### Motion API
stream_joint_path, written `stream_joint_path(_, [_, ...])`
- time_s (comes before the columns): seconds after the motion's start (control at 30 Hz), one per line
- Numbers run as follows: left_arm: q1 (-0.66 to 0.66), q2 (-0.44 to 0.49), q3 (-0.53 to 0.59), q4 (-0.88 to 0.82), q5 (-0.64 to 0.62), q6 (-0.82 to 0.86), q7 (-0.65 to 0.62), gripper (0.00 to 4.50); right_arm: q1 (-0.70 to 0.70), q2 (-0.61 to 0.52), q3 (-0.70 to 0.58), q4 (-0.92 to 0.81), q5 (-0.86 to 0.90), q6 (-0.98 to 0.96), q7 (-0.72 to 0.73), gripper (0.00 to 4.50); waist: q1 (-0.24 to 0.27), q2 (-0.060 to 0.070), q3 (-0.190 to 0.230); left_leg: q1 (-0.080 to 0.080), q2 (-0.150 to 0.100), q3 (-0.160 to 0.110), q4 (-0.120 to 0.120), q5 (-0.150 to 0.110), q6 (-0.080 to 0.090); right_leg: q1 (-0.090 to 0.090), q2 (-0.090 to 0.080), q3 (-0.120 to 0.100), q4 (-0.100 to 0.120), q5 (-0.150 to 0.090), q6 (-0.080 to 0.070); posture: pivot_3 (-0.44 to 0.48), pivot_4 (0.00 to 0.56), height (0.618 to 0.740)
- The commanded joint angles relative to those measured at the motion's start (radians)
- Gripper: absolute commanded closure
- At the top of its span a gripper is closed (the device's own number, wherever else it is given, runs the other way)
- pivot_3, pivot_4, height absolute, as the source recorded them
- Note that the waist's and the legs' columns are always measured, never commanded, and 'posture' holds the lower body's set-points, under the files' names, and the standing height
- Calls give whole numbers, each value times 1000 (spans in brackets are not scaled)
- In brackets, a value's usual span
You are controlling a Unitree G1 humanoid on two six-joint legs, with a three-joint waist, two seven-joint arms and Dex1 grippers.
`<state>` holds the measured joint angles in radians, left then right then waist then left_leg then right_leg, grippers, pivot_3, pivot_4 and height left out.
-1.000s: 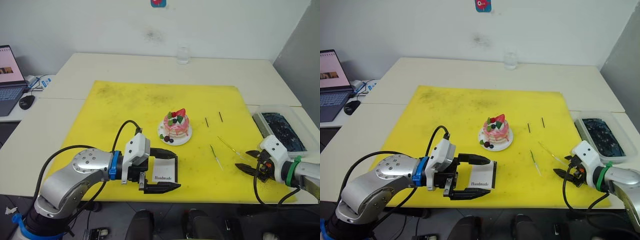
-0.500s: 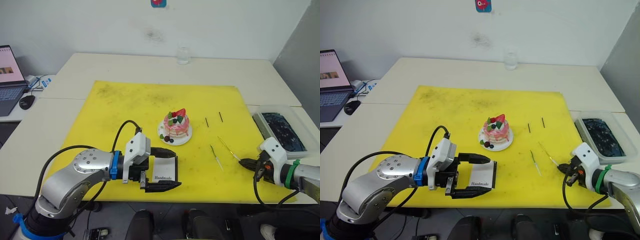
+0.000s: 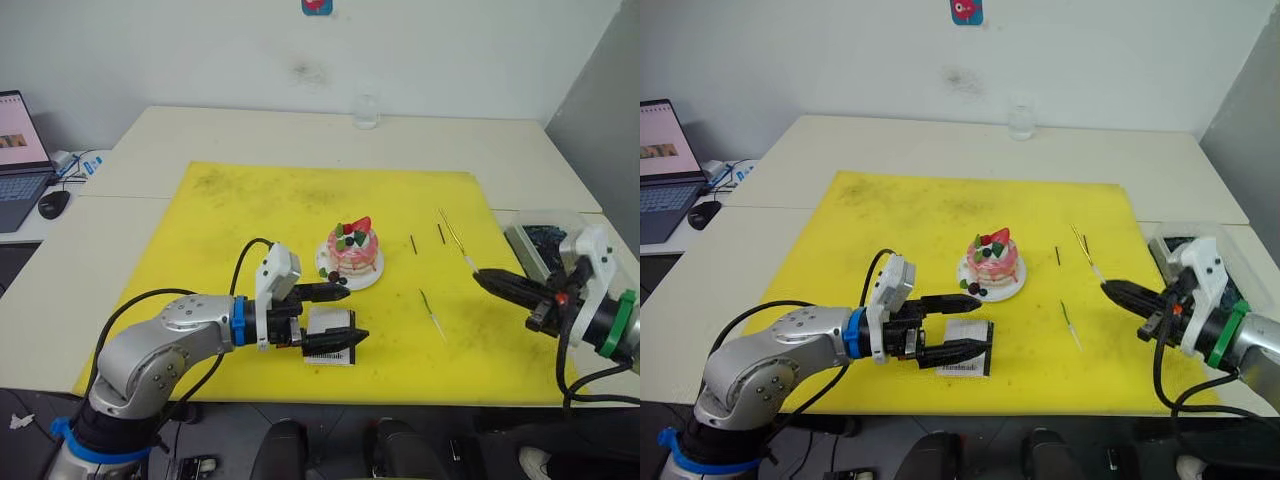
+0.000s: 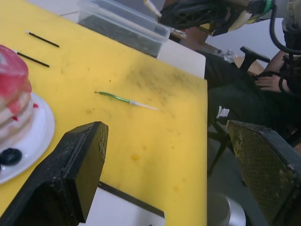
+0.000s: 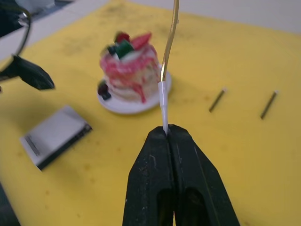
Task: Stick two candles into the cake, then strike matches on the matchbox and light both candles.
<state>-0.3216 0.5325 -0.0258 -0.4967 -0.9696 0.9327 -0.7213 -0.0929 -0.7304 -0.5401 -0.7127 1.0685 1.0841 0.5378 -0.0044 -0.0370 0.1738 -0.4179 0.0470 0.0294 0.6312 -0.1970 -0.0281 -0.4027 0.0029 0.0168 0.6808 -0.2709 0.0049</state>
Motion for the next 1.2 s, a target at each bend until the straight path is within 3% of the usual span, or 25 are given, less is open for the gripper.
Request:
stream_joint_path(0.03, [-76, -82, 59, 33, -209, 76, 122, 0, -71, 4, 28, -40, 239, -10, -141, 4476, 0, -1, 0, -1, 0, -1, 1, 0, 0, 0, 0, 0, 0, 0, 0, 0, 150, 740])
stream_joint_path(0.17, [-156, -132, 102, 114, -420, 123, 215, 0, -125, -11, 126, -45, 409, -52, -273, 4476, -1, -1, 0, -2, -1, 0, 1, 0, 0, 0, 0, 0, -1, 0, 0, 0, 150, 740])
stream_joint_path(0.37, [-186, -169, 112, 160, -557, 116, 316, 0, -144, -45, 223, -46, 527, -121, -360, 4476, -1, -1, 0, -2, -1, 0, 1, 0, 0, -1, 1, 0, -1, 0, 0, 0, 150, 740])
stream_joint_path(1.2, [-152, -204, 73, 164, -614, 95, 360, 0, -147, -124, 337, -50, 547, -254, -376, 4476, 0, -1, 0, -2, -1, 0, 1, 0, 0, -1, 2, 0, -1, 0, 0, 0, 150, 740])
